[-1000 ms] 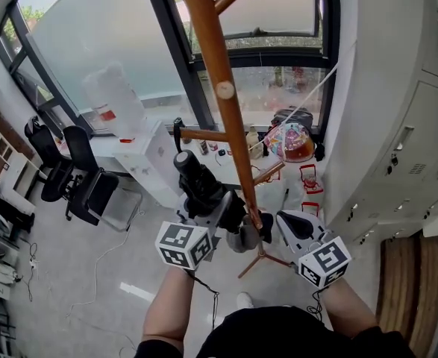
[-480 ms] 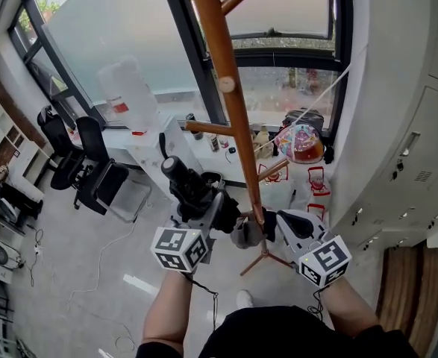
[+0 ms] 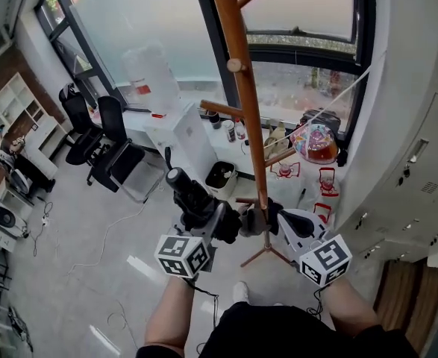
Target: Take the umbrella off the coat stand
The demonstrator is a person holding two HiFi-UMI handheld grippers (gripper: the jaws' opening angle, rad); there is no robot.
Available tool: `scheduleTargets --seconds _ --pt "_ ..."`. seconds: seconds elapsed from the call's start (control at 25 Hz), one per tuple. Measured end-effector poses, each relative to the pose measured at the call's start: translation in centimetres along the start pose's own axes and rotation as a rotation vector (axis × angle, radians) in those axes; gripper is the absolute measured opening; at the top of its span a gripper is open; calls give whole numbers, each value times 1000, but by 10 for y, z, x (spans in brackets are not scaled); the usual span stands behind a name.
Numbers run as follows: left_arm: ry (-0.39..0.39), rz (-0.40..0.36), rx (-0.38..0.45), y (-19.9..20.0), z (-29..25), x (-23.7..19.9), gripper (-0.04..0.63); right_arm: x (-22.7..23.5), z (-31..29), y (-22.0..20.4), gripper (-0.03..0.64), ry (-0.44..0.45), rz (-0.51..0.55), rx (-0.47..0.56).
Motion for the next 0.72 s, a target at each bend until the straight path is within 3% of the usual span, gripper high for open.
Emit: scheduleTargets --seconds 0.52,0.72 --pt "156 7 -45 -34 102 13 261 -44 7 -18 54 177 -30 -16" --pt "183 1 -60 -44 132 9 261 -60 -6 -23 54 221 -37 -17"
Point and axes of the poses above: the fingertips, and each gripper's own axes: z backward along the fingers, x to its right, y out of its top, the point moved 8 cm from there along z, backward along the fingers, and after that the axes turned 13 degrees about y, right-handed, at the moved point
